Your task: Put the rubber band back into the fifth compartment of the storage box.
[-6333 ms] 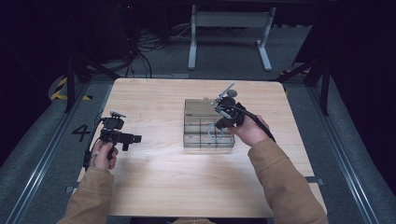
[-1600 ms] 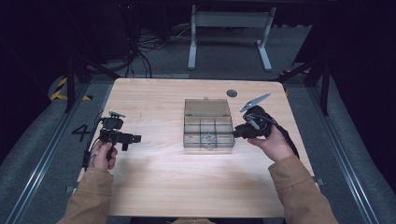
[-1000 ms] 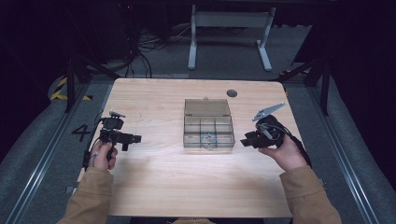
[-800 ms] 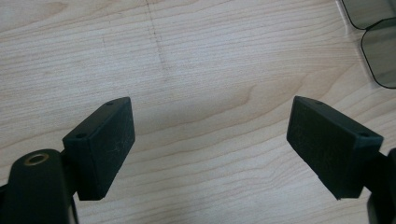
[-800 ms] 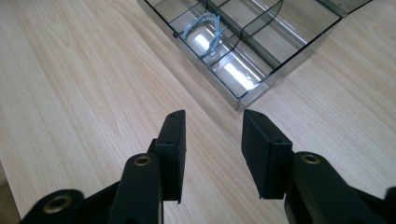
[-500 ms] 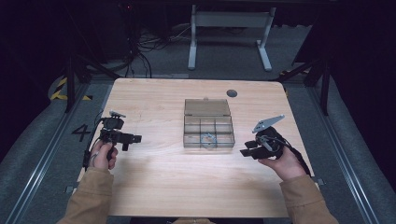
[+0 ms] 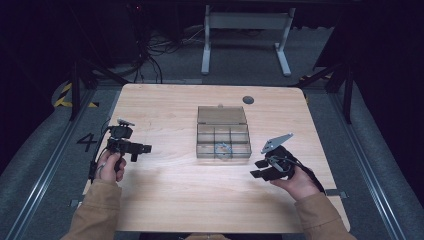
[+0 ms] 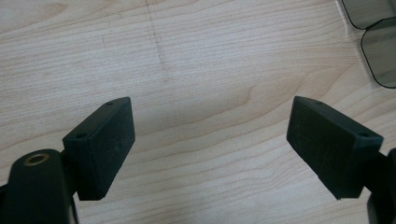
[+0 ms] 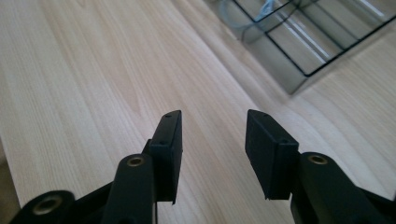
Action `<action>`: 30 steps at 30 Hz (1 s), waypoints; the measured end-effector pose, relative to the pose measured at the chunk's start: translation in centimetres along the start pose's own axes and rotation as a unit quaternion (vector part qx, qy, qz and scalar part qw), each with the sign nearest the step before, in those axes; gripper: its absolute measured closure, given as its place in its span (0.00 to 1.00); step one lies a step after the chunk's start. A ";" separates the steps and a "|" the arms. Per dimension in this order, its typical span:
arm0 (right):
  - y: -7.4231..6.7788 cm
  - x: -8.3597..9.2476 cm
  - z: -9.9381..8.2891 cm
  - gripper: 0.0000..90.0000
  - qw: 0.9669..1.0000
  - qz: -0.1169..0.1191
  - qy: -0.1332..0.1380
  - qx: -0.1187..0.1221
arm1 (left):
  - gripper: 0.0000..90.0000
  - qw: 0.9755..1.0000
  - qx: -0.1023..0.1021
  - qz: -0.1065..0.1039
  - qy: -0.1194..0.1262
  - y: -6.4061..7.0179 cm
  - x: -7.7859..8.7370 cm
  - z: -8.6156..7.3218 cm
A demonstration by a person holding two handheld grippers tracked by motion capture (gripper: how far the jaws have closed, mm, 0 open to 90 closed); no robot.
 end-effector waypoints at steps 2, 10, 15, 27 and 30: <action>-0.2 -0.5 -0.2 0.63 1.000 0.002 -0.005 0.003 | 0.18 1.000 -0.001 -0.001 0.000 0.0 0.0 0.0; -0.7 -2.2 -1.0 0.62 1.000 0.008 -0.022 0.006 | 0.18 1.000 0.000 -0.001 0.001 0.0 0.0 0.0; -1.1 -2.9 -1.3 0.61 0.999 0.010 -0.030 0.010 | 0.18 1.000 -0.001 0.000 0.002 -0.1 -0.1 0.0; -1.7 -3.8 -1.9 0.59 0.999 0.007 -0.038 0.024 | 0.18 1.000 -0.005 0.001 -0.003 0.0 -0.2 0.1; -1.8 -3.9 -1.9 0.58 0.999 0.003 -0.040 0.031 | 0.18 1.000 -0.005 0.000 -0.003 0.0 -0.2 0.1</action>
Point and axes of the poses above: each handheld gripper's, and its own axes: x roughly backward along the jaws, z roughly out of its top, y roughly to its right, the point moved 3 cm from there along -x, roughly forward along the jaws, and after that the axes turned 4 degrees about -x, right-handed, at the moved point
